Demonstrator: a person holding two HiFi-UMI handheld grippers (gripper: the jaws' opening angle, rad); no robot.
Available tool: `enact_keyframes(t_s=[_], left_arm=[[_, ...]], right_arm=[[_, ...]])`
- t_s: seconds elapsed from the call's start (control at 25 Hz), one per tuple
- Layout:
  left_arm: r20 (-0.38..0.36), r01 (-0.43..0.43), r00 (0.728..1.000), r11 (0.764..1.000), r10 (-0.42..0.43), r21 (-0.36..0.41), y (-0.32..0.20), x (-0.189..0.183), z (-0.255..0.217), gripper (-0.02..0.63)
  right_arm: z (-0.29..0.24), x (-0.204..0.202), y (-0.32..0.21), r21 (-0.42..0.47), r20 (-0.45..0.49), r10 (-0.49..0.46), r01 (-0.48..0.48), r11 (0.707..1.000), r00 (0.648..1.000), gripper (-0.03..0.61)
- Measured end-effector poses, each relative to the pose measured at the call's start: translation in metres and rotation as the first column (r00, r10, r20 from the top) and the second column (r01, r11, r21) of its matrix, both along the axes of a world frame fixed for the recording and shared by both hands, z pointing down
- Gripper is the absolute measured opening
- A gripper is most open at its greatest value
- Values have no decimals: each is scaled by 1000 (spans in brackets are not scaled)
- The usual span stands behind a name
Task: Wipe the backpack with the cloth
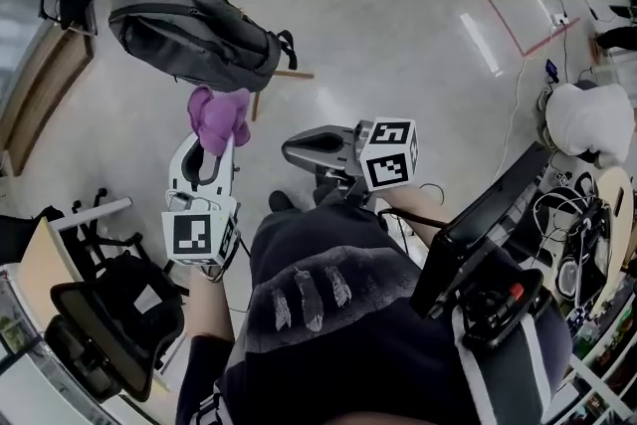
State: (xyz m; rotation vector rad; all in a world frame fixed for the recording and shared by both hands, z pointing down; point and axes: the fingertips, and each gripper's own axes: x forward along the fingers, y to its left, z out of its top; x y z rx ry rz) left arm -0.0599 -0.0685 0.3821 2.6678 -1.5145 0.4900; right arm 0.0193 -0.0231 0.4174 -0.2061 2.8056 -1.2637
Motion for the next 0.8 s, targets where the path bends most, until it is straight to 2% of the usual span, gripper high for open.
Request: enact_keyframes(t_s=[0.24,0.4,0.6,0.8], left_arm=[[-126,7,992,997,-16,-76,48,-8,10,112],[-170,-5,985,998,-7,-66,89,-24,9,112],[-233,-11,973,999,1,-38,142,-62,2,112],[-268,-70,962,996,54,-51,194,-83,12,112]], right_arm=[[-12,-23,16,28,-9,-33,33,999,999,5],[-17,-49,51,47,-26,-48,49,998,999,5],[-18,-86,114,48,-52,-47,50,998,998,5],[-17,-107,173,51,-66,-30,33,998,997,5]])
